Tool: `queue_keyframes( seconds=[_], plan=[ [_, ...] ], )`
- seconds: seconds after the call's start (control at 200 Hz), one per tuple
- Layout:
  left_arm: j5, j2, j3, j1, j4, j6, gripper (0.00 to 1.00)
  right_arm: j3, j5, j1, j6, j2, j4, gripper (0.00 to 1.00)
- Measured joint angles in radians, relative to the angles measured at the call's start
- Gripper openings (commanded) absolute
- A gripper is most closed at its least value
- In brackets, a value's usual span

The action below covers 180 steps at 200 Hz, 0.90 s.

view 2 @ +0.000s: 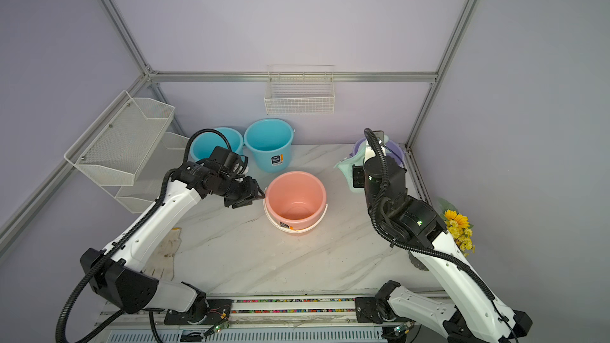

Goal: Wipe the inside of the bucket with a cloth
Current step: Adjust the bucket at the center of the board.

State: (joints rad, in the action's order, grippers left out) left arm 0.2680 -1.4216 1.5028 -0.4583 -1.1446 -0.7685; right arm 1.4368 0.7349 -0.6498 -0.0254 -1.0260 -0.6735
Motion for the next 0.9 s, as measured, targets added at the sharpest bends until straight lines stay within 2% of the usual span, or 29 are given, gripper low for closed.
queue_keyframes(
  seconds=[0.08, 0.22, 0.495, 0.565, 0.74, 0.9],
  plan=[
    [-0.04, 0.048, -0.036, -0.071, 0.015, -0.067, 0.63, -0.009, -0.006, 0.0, 0.0, 0.0, 0.006, 0.0],
    [-0.096, 0.066, -0.104, -0.144, 0.05, -0.183, 0.63, -0.03, -0.029, 0.0, 0.0, 0.0, 0.016, 0.0],
    [-0.148, -0.042, -0.143, -0.197, 0.127, -0.287, 0.56, -0.056, -0.058, 0.0, -0.001, -0.002, 0.038, 0.0],
    [-0.159, -0.065, -0.143, -0.197, 0.145, -0.289, 0.52, -0.056, -0.068, 0.0, -0.006, -0.002, 0.038, 0.0],
    [-0.172, -0.103, -0.143, -0.196, 0.166, -0.281, 0.34, -0.056, -0.075, 0.0, -0.017, -0.003, 0.036, 0.0],
    [-0.174, -0.119, -0.113, -0.172, 0.145, -0.229, 0.2, -0.053, -0.075, 0.0, -0.026, -0.005, 0.016, 0.0]
  ],
)
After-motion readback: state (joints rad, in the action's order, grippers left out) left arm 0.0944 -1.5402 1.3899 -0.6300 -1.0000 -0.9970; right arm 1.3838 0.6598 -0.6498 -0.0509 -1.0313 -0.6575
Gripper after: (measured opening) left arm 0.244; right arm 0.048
